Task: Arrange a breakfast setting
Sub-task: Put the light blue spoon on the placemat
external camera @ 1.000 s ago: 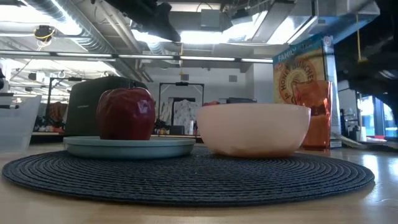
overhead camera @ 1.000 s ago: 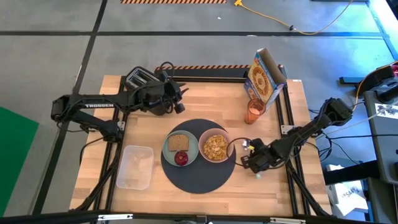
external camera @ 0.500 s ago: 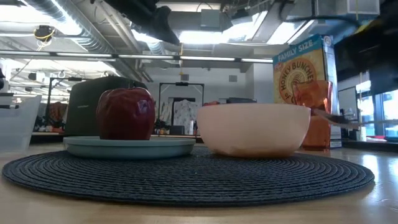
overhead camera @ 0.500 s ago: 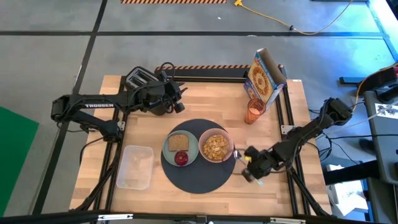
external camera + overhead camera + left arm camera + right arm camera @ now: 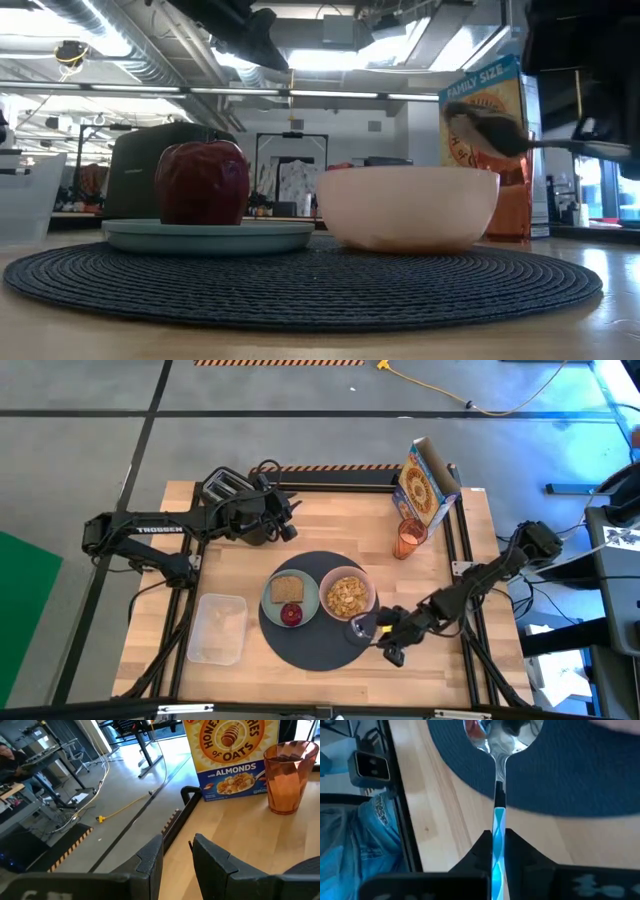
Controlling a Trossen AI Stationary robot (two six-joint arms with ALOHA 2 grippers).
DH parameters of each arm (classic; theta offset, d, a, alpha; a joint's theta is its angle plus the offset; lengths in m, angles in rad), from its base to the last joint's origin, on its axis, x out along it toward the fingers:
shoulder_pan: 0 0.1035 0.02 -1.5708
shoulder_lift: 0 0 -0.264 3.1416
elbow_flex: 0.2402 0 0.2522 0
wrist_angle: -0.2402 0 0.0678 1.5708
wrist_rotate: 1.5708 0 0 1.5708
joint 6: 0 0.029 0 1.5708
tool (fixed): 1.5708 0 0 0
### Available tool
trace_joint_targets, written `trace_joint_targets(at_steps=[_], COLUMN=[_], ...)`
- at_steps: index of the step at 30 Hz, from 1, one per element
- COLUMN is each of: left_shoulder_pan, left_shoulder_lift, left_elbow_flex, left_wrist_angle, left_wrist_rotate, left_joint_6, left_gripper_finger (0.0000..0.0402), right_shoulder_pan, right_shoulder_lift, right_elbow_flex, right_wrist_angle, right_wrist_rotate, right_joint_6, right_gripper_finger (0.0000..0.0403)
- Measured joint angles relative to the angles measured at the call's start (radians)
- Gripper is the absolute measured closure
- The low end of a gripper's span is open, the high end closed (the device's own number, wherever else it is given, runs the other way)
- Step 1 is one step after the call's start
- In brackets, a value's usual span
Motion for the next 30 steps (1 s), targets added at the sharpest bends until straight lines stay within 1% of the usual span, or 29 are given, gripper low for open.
trace_joint_targets(at_steps=[2, 3, 7, 11, 13, 15, 18, 22, 26, 30], left_shoulder_pan=[0.000, 0.000, 0.000, 0.000, 0.000, 0.000, 0.000, 0.000, 0.000, 0.000], left_shoulder_lift=[0.000, 0.000, 0.000, 0.000, 0.000, 0.000, 0.000, 0.000, 0.000, 0.000], left_elbow_flex=[0.000, 0.000, 0.000, 0.000, 0.000, 0.000, 0.000, 0.000, 0.000, 0.000], left_wrist_angle=[0.000, -0.001, -0.013, -0.025, -0.025, -0.029, -0.042, -0.043, -0.044, -0.045], left_wrist_rotate=[0.001, 0.002, 0.003, 0.003, 0.003, 0.003, 0.002, 0.002, 0.002, 0.002], left_joint_6=[-0.001, -0.001, -0.002, -0.002, -0.002, 0.000, 0.000, 0.000, -0.001, -0.002], left_gripper_finger=[0.0306, 0.0306, 0.0306, 0.0306, 0.0306, 0.0306, 0.0306, 0.0306, 0.0306, 0.0306], right_shoulder_pan=[-0.018, -0.027, -0.052, -0.072, -0.074, -0.074, -0.069, -0.045, -0.046, -0.059], right_shoulder_lift=[0.001, -0.006, -0.068, -0.137, -0.163, -0.175, -0.173, -0.145, -0.087, 0.011], right_elbow_flex=[0.000, 0.000, 0.000, 0.000, 0.000, 0.000, 0.000, 0.000, 0.000, 0.000], right_wrist_angle=[0.017, 0.013, -0.048, -0.145, -0.205, -0.262, -0.353, -0.423, -0.403, -0.338], right_wrist_rotate=[0.013, 0.037, 0.188, 0.314, 0.359, 0.365, 0.343, 0.336, 0.300, 0.270], right_joint_6=[-0.002, 0.008, 0.080, 0.160, 0.217, 0.276, 0.407, 0.545, 0.581, 0.614], right_gripper_finger=[0.0393, 0.0392, 0.0389, 0.0391, 0.0390, 0.0390, 0.0391, 0.0390, 0.0390, 0.0389])
